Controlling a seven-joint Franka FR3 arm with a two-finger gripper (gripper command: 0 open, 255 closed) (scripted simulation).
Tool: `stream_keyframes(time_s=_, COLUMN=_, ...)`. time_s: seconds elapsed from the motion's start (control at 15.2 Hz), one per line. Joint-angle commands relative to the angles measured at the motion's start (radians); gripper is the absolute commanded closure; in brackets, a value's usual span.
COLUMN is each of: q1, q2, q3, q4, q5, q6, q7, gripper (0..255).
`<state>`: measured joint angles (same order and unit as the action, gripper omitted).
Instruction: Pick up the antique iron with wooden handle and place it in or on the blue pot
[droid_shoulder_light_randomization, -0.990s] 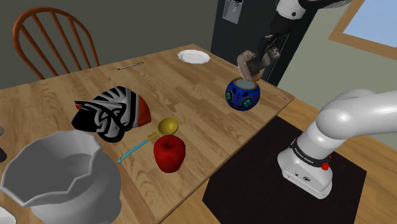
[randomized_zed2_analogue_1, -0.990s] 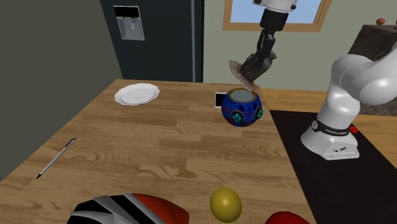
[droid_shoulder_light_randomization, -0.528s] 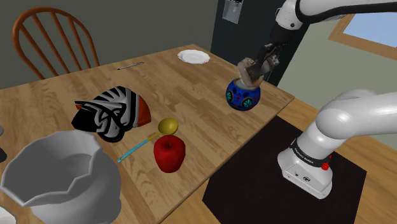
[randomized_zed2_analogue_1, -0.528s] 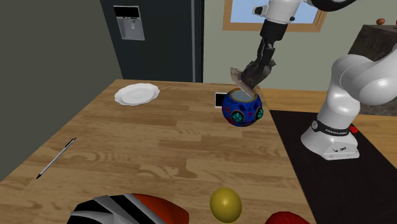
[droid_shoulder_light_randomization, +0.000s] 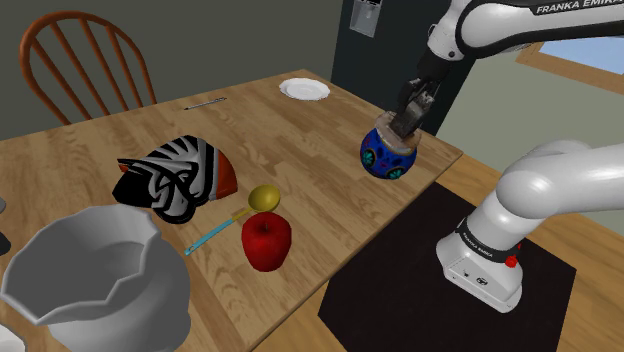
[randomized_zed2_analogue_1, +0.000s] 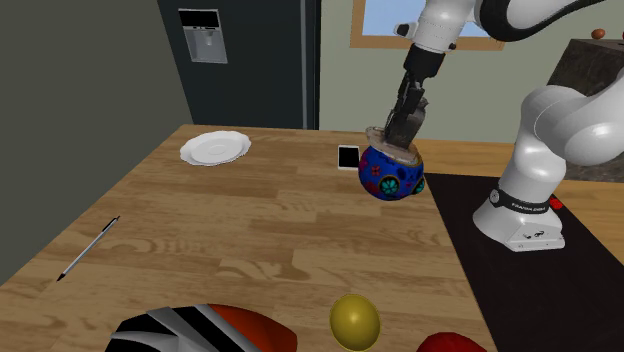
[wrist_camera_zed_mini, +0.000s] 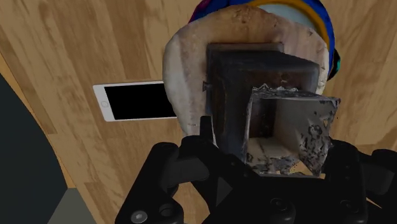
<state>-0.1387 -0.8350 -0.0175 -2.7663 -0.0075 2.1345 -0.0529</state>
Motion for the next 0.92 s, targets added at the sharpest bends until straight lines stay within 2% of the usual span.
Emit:
stream_keyframes(time_s=0.0, q1=0.001, q2=0.023, q3=0.001, q4=-0.042, q5=0.001, q6=0.002, q7=0.001, gripper=255)
stream_keyframes(time_s=0.46, q1=0.0, q2=0.023, q3=0.002, q4=-0.042, q5=0.002, q6=0.002, q7=0.001, gripper=255)
stream_keyframes(time_s=0.53, q1=0.001, q2=0.008, q3=0.004, q4=-0.051, q5=0.002, q6=-0.002, q7=0.003, gripper=0)
stream_keyframes(time_s=0.79, q1=-0.006, q2=-0.025, q3=-0.008, q4=-0.057, q5=-0.003, q6=-0.028, q7=-0.01, gripper=0)
stream_keyframes(time_s=0.86, q1=0.001, q2=0.023, q3=0.001, q4=-0.042, q5=0.002, q6=0.002, q7=0.001, gripper=0)
